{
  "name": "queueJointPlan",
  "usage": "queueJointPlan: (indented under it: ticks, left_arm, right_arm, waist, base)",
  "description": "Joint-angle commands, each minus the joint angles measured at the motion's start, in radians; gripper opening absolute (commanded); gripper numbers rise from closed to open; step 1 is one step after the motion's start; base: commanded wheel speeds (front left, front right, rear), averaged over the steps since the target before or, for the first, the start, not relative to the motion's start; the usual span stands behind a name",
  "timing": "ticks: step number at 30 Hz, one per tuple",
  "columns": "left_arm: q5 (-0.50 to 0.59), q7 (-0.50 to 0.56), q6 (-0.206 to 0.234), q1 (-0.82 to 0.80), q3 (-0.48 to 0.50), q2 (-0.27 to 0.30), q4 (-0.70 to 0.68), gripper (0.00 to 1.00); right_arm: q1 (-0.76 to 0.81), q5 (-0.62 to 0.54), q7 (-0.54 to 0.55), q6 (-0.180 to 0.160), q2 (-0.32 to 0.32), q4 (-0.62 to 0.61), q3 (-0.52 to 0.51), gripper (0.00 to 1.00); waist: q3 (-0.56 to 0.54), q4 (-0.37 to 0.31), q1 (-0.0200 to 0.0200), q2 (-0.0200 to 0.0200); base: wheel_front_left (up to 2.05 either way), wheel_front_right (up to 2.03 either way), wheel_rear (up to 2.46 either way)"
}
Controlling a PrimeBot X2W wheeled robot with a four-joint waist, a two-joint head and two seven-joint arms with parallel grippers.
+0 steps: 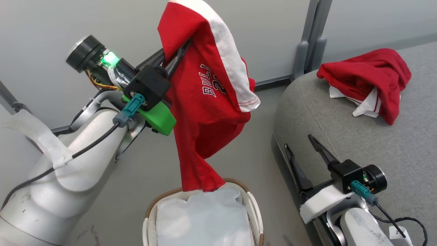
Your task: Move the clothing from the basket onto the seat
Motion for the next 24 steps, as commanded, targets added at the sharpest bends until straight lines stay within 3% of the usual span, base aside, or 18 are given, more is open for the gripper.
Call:
queueJointPlan:
  ticks: [1, 12, 19, 24]
  left_arm:
    - [-0.012, 0.006, 0.002, -0.024, -0.011, 0.004, -0.008, 0.0]
    - [-0.04, 0.022, 0.003, -0.08, -0.046, -0.021, -0.037, 0.0]
    - [-0.044, 0.013, 0.017, -0.103, -0.046, -0.046, 0.009, 0.0]
    - [-0.054, -0.002, 0.018, -0.125, -0.058, -0.093, 0.05, 0.0]
  right_arm:
    - [0.0, 0.007, -0.002, -0.001, -0.004, 0.0, 0.01, 1.0]
    - [-0.048, 0.028, -0.002, -0.001, -0.004, 0.006, 0.122, 1.0]
    - [-0.096, 0.11, -0.002, -0.001, -0.004, -0.018, 0.293, 1.0]
    - [-0.158, 0.146, -0.002, -0.001, -0.004, 0.023, 0.422, 1.0]
  waist:
    - [-0.014, 0.014, 0.0001, 0.0]
    - [-0.019, 0.031, 0.0001, 0.0]
    - [-0.01, 0.033, 0.0001, 0.0]
    - [-0.007, 0.045, 0.0001, 0.0]
  base:
    - [0.0, 0.0, 0.0]
    - [0.0, 0.0, 0.0]
    - [0.0, 0.0, 0.0]
    - [0.0, 0.0, 0.0]
